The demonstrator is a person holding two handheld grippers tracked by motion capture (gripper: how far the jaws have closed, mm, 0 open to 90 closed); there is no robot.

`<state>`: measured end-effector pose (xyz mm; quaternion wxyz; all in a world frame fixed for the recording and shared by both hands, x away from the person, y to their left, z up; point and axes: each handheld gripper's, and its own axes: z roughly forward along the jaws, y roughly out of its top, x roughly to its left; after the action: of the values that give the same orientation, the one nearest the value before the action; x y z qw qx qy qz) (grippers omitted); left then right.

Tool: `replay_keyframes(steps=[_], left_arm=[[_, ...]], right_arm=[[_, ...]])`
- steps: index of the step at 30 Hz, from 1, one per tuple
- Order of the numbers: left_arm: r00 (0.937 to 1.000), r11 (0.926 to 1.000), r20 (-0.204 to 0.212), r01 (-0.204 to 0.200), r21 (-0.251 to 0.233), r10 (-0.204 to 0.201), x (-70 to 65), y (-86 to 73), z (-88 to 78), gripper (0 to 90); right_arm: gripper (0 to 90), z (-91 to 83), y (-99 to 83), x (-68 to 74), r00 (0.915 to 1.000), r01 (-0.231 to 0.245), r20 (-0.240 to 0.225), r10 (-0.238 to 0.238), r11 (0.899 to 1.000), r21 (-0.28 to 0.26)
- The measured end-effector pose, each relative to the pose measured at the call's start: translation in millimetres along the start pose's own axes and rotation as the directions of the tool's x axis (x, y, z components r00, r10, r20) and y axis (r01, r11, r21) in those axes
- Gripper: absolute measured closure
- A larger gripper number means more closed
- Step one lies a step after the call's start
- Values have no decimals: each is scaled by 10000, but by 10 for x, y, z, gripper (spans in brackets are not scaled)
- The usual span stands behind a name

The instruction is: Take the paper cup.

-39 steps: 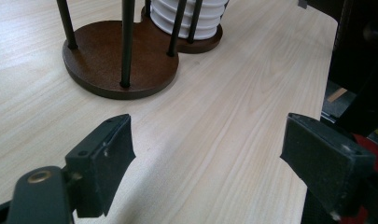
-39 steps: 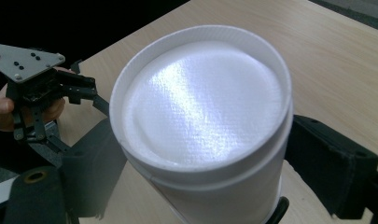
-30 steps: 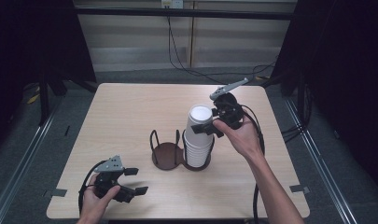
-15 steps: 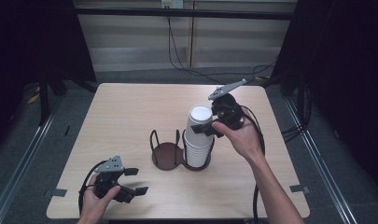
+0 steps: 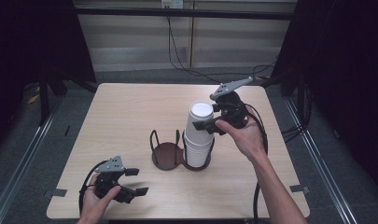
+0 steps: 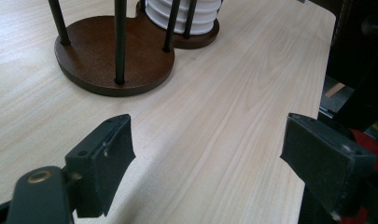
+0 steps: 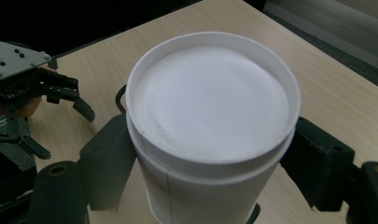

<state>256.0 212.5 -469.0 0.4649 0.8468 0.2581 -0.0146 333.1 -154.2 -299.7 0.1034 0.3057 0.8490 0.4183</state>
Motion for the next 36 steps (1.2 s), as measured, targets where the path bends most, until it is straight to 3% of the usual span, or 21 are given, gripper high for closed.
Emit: replay_keyframes(steps=[21, 36], left_arm=[[10000, 10000, 2, 0, 6, 0, -2, -1, -2, 164], [10000, 10000, -13, 32, -19, -32, -5, -3, -4, 164]], right_arm=[[240, -136, 17, 4, 10000, 39, -4, -40, 9989, -465], [240, -321, 9, -16, 9996, -276, -98, 265, 9899, -1393]])
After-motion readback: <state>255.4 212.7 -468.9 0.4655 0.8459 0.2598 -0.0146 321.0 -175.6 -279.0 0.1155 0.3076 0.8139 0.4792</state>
